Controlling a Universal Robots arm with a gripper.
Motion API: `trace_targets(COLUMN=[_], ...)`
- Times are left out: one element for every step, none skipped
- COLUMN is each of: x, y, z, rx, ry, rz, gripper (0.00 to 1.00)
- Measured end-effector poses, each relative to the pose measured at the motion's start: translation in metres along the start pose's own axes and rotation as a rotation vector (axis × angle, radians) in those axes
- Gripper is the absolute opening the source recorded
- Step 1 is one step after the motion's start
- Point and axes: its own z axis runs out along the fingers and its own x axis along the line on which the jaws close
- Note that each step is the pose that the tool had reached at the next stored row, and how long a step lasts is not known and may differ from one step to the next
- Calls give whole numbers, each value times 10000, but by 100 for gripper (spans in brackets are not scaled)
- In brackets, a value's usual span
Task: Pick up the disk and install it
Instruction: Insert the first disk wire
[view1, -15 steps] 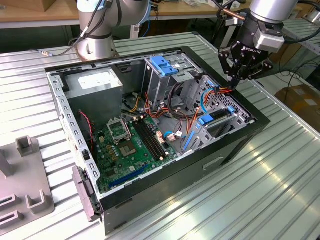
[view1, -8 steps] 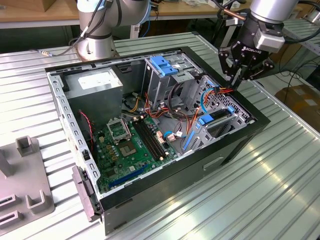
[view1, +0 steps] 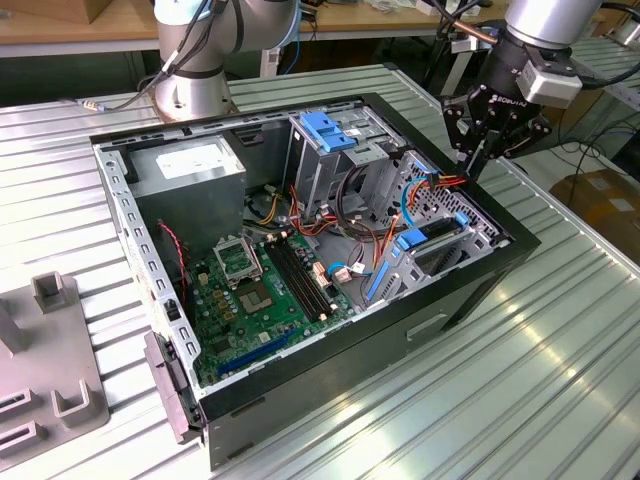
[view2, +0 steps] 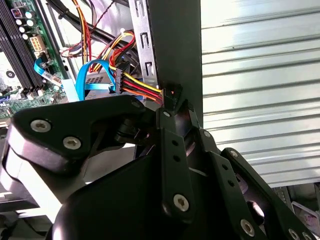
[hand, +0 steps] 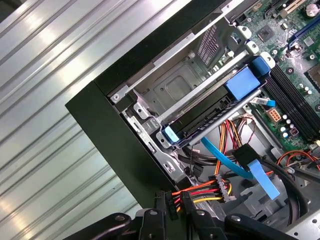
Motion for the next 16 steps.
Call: trace_targets(x=[0, 0, 0, 0, 0, 0, 0, 0, 0, 0, 0, 0, 0, 0, 0, 0], y=[0, 0, 0, 0, 0, 0, 0, 0, 0, 0, 0, 0, 0, 0, 0, 0], z=[0, 0, 0, 0, 0, 0, 0, 0, 0, 0, 0, 0, 0, 0, 0, 0], rx=[0, 0, 1, 1, 0, 0, 0, 1, 1, 1, 0, 1, 1, 2, 1, 1], ry=[0, 0, 0, 0, 0, 0, 0, 0, 0, 0, 0, 0, 0, 0, 0, 0], rz=[-1, -1, -2, -3, -3, -4, -4, -5, -5, -7, -8, -9, -10, -11, -11, -14], gripper=[26, 26, 26, 26, 26, 26, 26, 26, 27, 34, 34, 34, 34, 34, 34, 34])
